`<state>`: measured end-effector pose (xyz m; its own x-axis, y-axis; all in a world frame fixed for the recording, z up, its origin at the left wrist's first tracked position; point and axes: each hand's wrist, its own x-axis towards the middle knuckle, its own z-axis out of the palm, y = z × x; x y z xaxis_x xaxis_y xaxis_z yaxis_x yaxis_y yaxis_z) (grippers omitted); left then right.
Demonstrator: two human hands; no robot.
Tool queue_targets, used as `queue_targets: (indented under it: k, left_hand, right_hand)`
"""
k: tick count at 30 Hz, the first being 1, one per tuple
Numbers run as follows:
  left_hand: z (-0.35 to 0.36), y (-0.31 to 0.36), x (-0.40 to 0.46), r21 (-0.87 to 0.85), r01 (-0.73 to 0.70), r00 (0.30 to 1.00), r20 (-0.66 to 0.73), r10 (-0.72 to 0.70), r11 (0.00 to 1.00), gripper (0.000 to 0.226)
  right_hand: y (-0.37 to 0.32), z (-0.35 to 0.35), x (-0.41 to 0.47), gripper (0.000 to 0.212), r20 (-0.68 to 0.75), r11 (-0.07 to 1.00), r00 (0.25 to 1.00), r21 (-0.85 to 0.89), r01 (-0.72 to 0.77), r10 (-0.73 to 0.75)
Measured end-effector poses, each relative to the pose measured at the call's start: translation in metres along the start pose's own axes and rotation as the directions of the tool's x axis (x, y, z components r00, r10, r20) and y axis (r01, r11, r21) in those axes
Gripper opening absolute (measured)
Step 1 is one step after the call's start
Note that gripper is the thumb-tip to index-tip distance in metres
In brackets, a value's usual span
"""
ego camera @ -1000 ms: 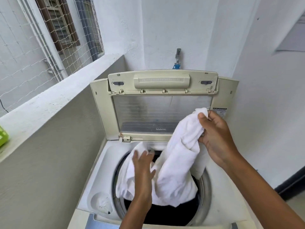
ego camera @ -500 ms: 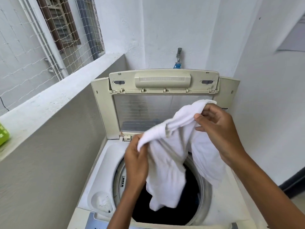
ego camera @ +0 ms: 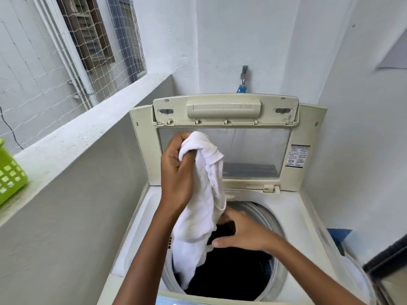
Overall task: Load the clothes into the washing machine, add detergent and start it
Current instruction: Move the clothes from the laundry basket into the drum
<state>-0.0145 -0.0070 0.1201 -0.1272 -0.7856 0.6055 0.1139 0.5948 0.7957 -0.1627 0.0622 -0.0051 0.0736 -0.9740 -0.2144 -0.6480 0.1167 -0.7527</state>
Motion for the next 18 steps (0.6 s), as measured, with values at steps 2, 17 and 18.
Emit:
queue_targets:
  k: [2, 17, 18]
  left_hand:
    - [-0.007, 0.001, 0.002, 0.01, 0.004, 1.0, -0.026, -0.004, 1.0, 0.02]
    - [-0.068, 0.024, 0.046, 0.278, 0.062, 0.947, -0.32, 0.032, 0.959, 0.03]
    - [-0.067, 0.029, 0.049, 0.3, 0.069, 0.95, -0.311, 0.03, 0.951, 0.029]
  right_hand:
    - [-0.002, 0.011, 0.001, 0.048, 0.021, 0.994, 0.999, 0.107, -0.034, 0.032]
    - [-0.118, -0.153, -0.077, 0.02, -0.86, 0.812, 0.477, 0.144, 0.566, -0.18]
    - [-0.125, -0.156, -0.081, 0.018, -0.866, 0.809, 0.457, 0.116, 0.576, -0.202]
